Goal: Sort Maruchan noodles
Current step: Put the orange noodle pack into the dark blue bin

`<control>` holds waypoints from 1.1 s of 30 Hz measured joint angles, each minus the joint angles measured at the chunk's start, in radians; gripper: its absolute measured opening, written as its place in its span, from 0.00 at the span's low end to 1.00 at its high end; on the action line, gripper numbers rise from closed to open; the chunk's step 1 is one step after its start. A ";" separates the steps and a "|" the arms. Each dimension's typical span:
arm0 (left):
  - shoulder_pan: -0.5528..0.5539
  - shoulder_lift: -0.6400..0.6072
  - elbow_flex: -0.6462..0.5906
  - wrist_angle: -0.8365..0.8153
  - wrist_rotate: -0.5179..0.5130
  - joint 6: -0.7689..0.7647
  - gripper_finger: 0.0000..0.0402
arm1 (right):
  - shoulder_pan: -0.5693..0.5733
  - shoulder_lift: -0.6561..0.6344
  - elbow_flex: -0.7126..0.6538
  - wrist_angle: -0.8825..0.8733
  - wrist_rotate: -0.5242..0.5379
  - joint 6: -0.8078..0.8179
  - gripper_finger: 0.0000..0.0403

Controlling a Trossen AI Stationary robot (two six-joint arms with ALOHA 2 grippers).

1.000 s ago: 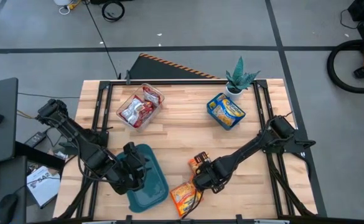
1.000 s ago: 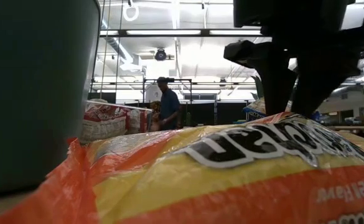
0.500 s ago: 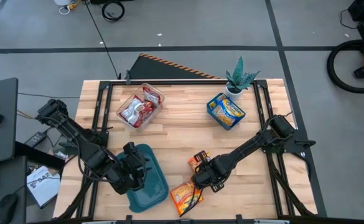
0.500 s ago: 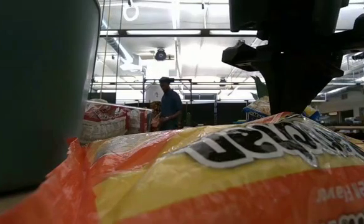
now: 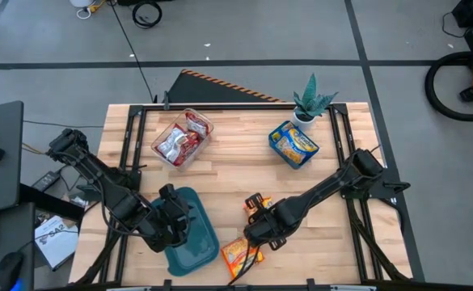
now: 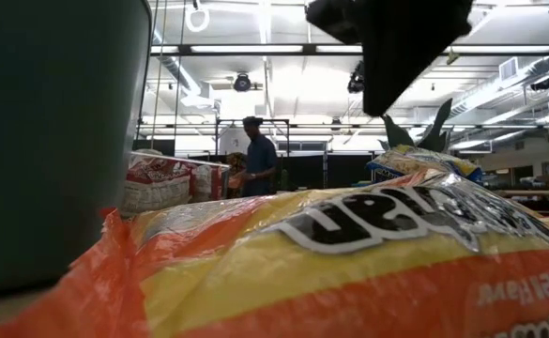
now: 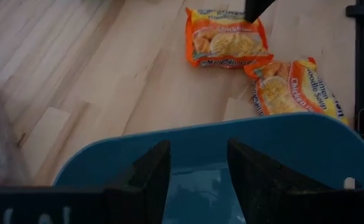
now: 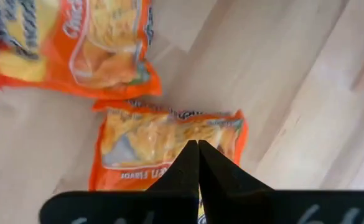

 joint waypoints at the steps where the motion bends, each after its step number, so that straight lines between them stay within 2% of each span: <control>1: -0.001 0.000 0.000 -0.006 0.005 -0.011 0.41 | 0.000 -0.001 0.007 -0.011 -0.016 0.016 0.01; 5: -0.021 0.000 0.000 -0.010 0.046 -0.050 0.41 | -0.010 0.001 0.006 -0.083 -0.047 0.066 0.07; 14: -0.062 0.000 0.000 -0.012 0.040 -0.074 0.41 | -0.030 0.005 -0.091 -0.068 -0.143 0.116 0.41; 19: -0.071 0.000 0.000 -0.012 0.029 -0.076 0.41 | -0.021 0.005 -0.180 -0.005 -0.047 0.108 0.47; 23: -0.066 0.000 0.000 -0.019 0.024 -0.076 0.41 | -0.022 0.005 -0.216 0.056 -0.029 0.084 0.41; 31: -0.063 0.000 0.000 -0.019 0.025 -0.075 0.41 | -0.021 0.004 -0.225 0.082 -0.035 0.078 0.06; 33: -0.063 0.000 0.000 -0.019 0.025 -0.074 0.41 | -0.021 0.004 -0.225 0.083 -0.032 0.075 0.03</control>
